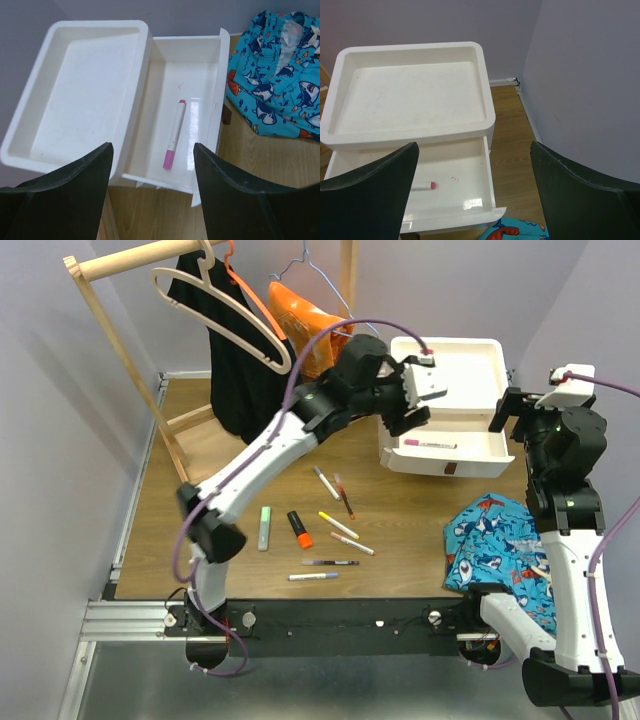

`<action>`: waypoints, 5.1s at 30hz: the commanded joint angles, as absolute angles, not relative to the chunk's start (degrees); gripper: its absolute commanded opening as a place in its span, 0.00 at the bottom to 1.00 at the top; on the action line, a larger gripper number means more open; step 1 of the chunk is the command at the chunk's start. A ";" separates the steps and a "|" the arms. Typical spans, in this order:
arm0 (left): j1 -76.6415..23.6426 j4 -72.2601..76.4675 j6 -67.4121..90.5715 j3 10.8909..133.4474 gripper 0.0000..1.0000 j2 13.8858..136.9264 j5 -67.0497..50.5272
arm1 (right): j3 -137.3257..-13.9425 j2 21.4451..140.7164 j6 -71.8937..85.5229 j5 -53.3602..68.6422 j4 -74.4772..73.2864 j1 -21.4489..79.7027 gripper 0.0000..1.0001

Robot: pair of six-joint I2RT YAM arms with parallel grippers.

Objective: Sort the stationery into containers
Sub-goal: Place the pen in the drawer, then pick up the pen from the center of the board, then place the pen in the drawer, then pick up the pen from the center of the board.

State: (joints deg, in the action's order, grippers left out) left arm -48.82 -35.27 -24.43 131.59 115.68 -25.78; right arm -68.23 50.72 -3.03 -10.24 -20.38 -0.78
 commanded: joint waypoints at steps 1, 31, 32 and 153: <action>-47.82 -36.81 -28.29 115.71 0.71 96.53 -21.80 | -66.89 49.66 -2.99 -9.76 -19.25 -1.05 1.00; -44.74 -43.85 -54.84 76.45 0.44 100.89 -30.06 | -60.12 46.23 -7.03 0.26 -24.52 -1.32 0.96; -44.74 -44.47 -55.37 77.07 0.43 101.77 -30.23 | -60.29 46.23 -7.12 0.26 -24.78 -1.32 0.96; -54.93 -38.14 -45.44 74.09 0.44 107.75 -30.94 | -52.91 43.50 -6.41 12.22 -24.70 -2.90 0.97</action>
